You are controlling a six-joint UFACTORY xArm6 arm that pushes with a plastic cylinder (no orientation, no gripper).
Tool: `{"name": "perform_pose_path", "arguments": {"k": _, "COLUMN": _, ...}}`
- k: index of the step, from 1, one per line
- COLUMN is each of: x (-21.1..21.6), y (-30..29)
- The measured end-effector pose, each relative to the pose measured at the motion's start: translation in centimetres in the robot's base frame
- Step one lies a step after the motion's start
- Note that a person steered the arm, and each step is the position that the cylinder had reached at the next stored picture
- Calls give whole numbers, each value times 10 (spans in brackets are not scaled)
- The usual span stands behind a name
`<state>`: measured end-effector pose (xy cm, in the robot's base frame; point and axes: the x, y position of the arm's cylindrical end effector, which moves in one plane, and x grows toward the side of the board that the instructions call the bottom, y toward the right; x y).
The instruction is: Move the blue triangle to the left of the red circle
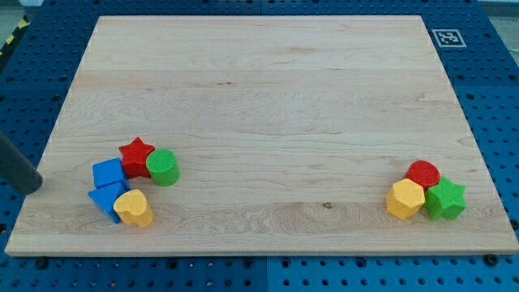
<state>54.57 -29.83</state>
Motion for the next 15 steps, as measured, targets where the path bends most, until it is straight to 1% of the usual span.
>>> {"name": "perform_pose_path", "arguments": {"k": 1, "x": 0, "y": 0}}
{"name": "perform_pose_path", "arguments": {"k": 3, "x": 16, "y": 59}}
{"name": "perform_pose_path", "arguments": {"k": 5, "x": 23, "y": 117}}
{"name": "perform_pose_path", "arguments": {"k": 6, "x": 33, "y": 112}}
{"name": "perform_pose_path", "arguments": {"k": 7, "x": 63, "y": 92}}
{"name": "perform_pose_path", "arguments": {"k": 8, "x": 72, "y": 119}}
{"name": "perform_pose_path", "arguments": {"k": 10, "x": 72, "y": 247}}
{"name": "perform_pose_path", "arguments": {"k": 11, "x": 72, "y": 282}}
{"name": "perform_pose_path", "arguments": {"k": 12, "x": 73, "y": 269}}
{"name": "perform_pose_path", "arguments": {"k": 13, "x": 73, "y": 215}}
{"name": "perform_pose_path", "arguments": {"k": 14, "x": 73, "y": 144}}
{"name": "perform_pose_path", "arguments": {"k": 15, "x": 61, "y": 112}}
